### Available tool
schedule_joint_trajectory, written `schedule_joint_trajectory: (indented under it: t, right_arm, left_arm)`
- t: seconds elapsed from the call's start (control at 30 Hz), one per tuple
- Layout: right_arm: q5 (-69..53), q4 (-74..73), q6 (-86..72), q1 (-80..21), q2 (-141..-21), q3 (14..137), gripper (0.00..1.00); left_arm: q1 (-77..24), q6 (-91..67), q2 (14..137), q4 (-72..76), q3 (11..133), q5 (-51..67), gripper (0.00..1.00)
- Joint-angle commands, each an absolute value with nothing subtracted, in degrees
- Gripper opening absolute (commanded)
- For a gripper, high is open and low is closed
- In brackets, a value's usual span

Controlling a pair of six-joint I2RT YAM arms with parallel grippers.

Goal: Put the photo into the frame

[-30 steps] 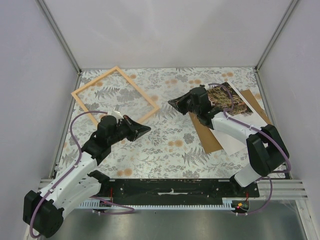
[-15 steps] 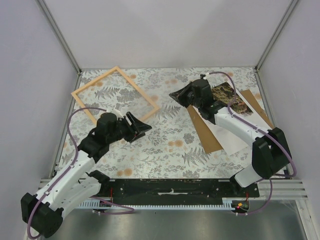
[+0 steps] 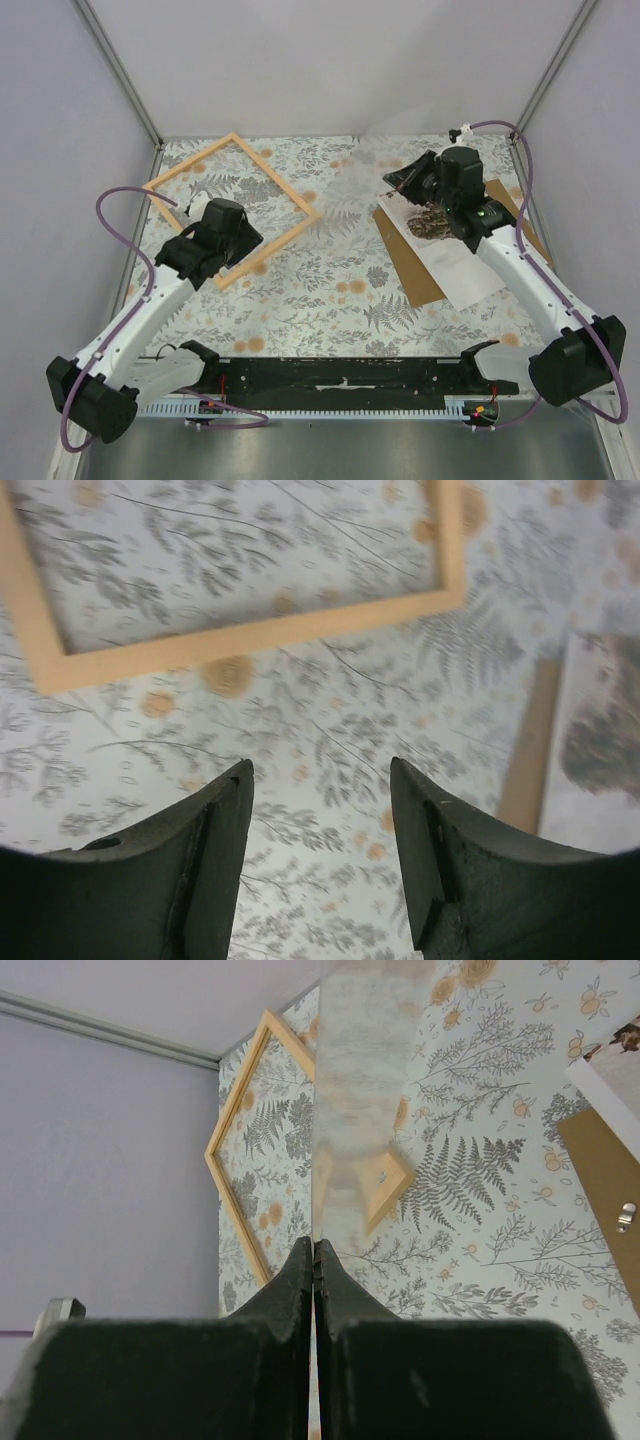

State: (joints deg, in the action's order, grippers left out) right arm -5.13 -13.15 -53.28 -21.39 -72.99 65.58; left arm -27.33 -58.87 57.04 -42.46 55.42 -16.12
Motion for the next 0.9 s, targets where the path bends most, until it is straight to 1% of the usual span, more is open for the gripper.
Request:
schedule_joint_trajectory:
  t: [0.0,0.07,0.2,0.3,0.37,0.47,0.6,0.7,0.77,0.87]
  right_arm:
    - [-10.9,-17.5,-45.9,-19.2,-69.5,72.1,0.00]
    - [-13.0,-20.6,-43.9,-18.9,-69.0,74.7,0.00]
    - [-16.6,-25.5,-40.5,-18.8,-67.9,78.6,0.00]
    - [-18.4,-28.1,-39.0,-18.7,-66.3,80.2,0.00]
    - [-19.7,-28.7,-38.7,-18.7,-65.0,80.4,0.00]
    - [-20.0,-30.4,-37.5,-18.7,-63.2,81.5,0.00]
    - [-18.9,-34.0,-35.2,-18.6,-61.4,84.2,0.00]
    - [-16.3,-37.6,-32.9,-18.5,-60.7,86.5,0.00]
    - [-13.2,-39.9,-31.3,-18.5,-60.3,87.8,0.00]
    - [-8.5,-42.8,-29.4,-18.5,-60.3,89.2,0.00]
  left_arm:
    - [-23.7,-64.0,63.4,-51.8,59.0,-33.7,0.63]
    - [-19.5,-62.5,66.8,-51.7,59.8,-35.1,0.62]
    - [-8.8,-57.0,73.0,-49.5,60.9,-34.2,0.59]
    - [-2.4,-50.5,77.3,-43.3,60.8,-28.4,0.57]
    - [-0.4,-47.8,82.1,-42.0,62.5,-25.1,0.56]
    - [-0.2,-46.2,87.5,-41.9,65.4,-25.0,0.56]
    - [-0.1,-46.2,91.8,-42.7,67.2,-26.0,0.56]
    - [-0.1,-44.4,92.8,-40.5,67.5,-22.3,0.56]
    - [-1.8,-42.2,93.9,-39.0,68.4,-19.6,0.55]
    - [-7.4,-38.9,96.8,-38.9,72.2,-20.0,0.55]
